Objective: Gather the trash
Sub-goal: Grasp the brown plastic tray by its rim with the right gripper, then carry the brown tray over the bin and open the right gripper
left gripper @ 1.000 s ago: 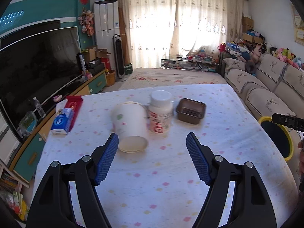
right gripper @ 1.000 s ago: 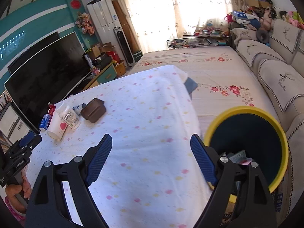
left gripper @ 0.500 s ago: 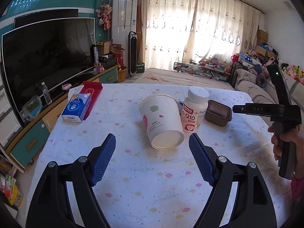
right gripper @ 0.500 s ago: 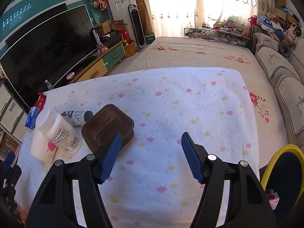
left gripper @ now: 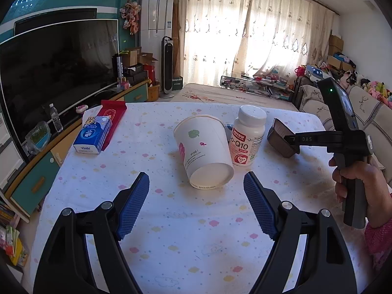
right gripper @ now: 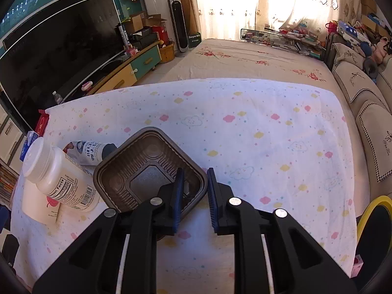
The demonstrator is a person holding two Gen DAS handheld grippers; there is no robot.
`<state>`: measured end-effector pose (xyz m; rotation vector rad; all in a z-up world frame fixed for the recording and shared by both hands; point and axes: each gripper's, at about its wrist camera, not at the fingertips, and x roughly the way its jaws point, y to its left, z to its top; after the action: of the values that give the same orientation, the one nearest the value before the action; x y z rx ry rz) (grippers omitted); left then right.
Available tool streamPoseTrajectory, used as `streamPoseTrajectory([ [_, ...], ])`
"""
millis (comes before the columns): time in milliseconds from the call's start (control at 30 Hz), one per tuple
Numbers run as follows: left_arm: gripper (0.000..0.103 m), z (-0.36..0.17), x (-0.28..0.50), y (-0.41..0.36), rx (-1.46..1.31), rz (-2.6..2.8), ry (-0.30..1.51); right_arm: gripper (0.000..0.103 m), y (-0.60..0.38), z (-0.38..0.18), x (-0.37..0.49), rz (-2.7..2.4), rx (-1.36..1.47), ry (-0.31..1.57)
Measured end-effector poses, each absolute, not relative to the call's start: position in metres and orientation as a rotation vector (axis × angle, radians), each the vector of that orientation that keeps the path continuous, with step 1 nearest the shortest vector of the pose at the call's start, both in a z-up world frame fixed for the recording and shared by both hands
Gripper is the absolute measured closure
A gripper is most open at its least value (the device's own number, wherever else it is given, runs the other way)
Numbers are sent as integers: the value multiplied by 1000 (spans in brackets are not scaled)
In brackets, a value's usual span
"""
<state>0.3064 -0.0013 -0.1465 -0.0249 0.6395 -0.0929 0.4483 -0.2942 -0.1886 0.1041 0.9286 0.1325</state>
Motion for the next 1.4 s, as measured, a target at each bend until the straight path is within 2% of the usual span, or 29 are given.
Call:
streamPoseTrajectory([
  [200,25,-148,306,-5,-12,-99,641,94,-310,-173,437,138,169,897],
  [467,24,-149,305,-6,-5,-95,640,94,-342,-141,395,132,217,825],
  [667,25,-149,305,-5,-20,-96,639,94,-406,-125,340,59,285,764],
  [900,25,-150,305,-3,-19,-97,638,93,-510,-141,272,-176,396,722],
  [1200,24,-153,305,-5,-11,-96,644,93,-591,-193,239,-413,449,783],
  [1333,24,-152,306,-6,-10,-96,646,92,-598,-207,241,-443,443,816],
  [1367,24,-152,306,-6,-10,-96,646,88,-599,-209,241,-449,442,818],
  [1400,24,-152,306,-6,-10,-97,646,77,-600,-211,240,-455,446,816],
])
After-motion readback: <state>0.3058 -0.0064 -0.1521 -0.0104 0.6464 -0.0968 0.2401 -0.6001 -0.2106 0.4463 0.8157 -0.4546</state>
